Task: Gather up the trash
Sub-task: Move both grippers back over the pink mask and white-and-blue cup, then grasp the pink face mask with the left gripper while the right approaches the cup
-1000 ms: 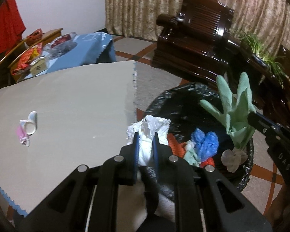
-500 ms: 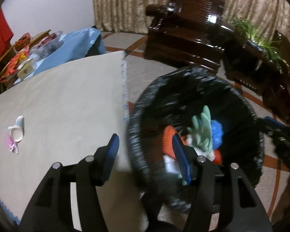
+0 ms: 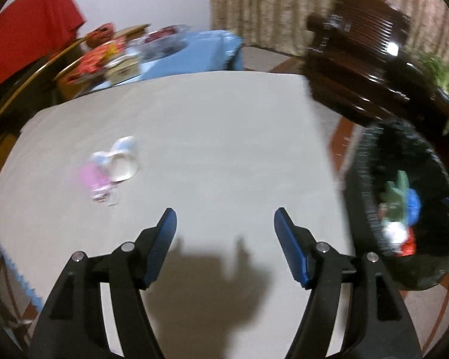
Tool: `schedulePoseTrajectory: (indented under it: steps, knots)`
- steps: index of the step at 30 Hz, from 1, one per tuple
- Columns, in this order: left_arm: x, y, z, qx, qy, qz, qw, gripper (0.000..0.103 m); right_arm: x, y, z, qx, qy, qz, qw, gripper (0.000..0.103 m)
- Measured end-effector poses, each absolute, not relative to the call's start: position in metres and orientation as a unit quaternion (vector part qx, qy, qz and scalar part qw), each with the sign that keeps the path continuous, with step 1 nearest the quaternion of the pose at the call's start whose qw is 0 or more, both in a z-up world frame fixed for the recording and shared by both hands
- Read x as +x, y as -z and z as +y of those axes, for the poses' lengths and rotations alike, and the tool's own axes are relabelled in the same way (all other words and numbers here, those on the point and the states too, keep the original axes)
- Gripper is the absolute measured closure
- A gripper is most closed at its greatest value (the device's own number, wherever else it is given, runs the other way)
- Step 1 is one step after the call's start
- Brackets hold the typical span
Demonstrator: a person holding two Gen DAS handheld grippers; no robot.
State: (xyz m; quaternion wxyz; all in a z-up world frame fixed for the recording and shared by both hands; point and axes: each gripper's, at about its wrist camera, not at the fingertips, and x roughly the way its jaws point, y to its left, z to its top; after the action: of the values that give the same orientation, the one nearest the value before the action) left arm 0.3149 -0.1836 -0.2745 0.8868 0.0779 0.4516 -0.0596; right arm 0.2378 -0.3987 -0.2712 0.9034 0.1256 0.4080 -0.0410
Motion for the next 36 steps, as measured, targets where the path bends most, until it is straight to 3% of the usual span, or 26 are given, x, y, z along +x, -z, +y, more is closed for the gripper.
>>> schedulePoseTrajectory:
  steps: [14, 36]
  knots:
    - [0.371, 0.293, -0.016, 0.02, -0.028, 0.443, 0.896, 0.037, 0.326, 0.291, -0.251, 0.094, -0.024, 0.4, 0.911, 0.067]
    - [0.436, 0.362, 0.007, 0.02, 0.022, 0.477, 0.879, 0.037, 0.411, 0.338, -0.166, 0.069, -0.073, 0.424, 0.9, 0.067]
